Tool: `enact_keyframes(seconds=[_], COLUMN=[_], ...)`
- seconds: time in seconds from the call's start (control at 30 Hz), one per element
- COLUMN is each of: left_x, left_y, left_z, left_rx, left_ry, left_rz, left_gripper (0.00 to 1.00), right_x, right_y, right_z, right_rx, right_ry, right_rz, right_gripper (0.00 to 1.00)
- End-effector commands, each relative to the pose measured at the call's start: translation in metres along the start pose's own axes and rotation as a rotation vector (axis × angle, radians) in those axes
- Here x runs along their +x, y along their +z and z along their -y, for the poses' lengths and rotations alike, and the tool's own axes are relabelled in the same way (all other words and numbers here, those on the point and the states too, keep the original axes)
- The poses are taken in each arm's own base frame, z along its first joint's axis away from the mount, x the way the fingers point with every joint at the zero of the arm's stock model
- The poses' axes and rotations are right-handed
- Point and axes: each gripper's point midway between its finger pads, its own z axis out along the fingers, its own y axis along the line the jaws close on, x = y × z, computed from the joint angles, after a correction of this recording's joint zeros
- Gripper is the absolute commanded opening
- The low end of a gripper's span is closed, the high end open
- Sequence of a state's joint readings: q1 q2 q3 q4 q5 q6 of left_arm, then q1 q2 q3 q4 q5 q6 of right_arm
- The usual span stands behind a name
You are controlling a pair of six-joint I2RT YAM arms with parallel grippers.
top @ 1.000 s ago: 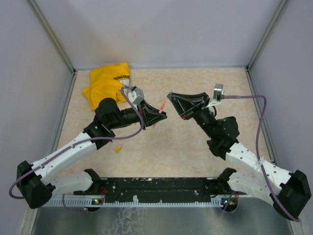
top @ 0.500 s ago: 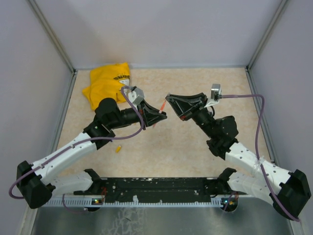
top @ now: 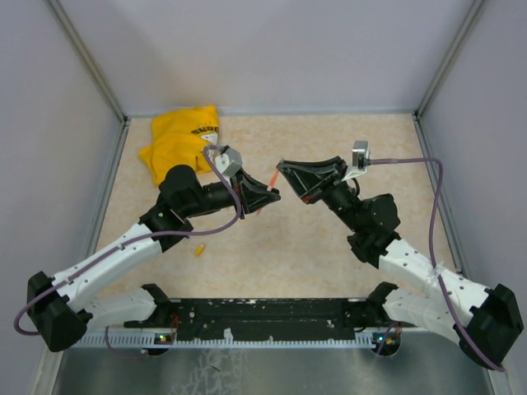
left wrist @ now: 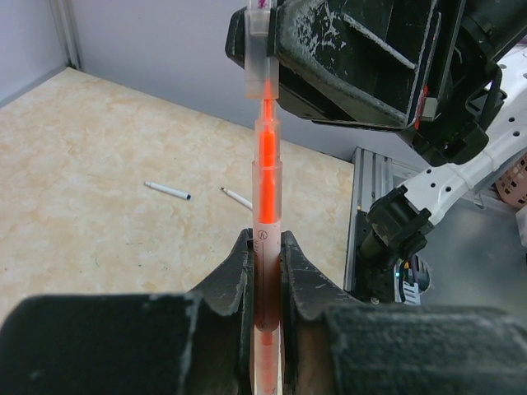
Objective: Insert the pens into the pen caps
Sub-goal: Insert the pen cap onto the pen.
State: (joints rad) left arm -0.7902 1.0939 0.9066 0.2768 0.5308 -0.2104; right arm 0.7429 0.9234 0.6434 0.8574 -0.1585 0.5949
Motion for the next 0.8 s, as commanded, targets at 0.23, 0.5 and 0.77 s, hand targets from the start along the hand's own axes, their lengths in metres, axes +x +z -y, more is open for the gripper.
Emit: enact_keyframes(seconds=[0.23, 0.5, 0.77], left_x=[-0.035, -0.043, -0.049], left_y=[-0.003, -0.002, 0.001], left_z=[0.003, 0.003, 0.000], left_rx=[-0.017, -0.022, -0.032], left_ry=[0.064, 0.072, 0.081], left_rz=[0.094, 0.120, 0.124], left_gripper=[0.00, 0.00, 0.00], right_x=[-0.003, 0.005, -0.008], right_y=[0.000, -0.001, -0.001], right_z=[-0.009, -0.008, -0.011], right_rx=[-0.040, -0.045, -0.033], right_ry=[-0.040, -0.042, -0.053], right_rz=[-0.027, -0.060, -0.022], right_gripper=[0.00, 0.01, 0.19])
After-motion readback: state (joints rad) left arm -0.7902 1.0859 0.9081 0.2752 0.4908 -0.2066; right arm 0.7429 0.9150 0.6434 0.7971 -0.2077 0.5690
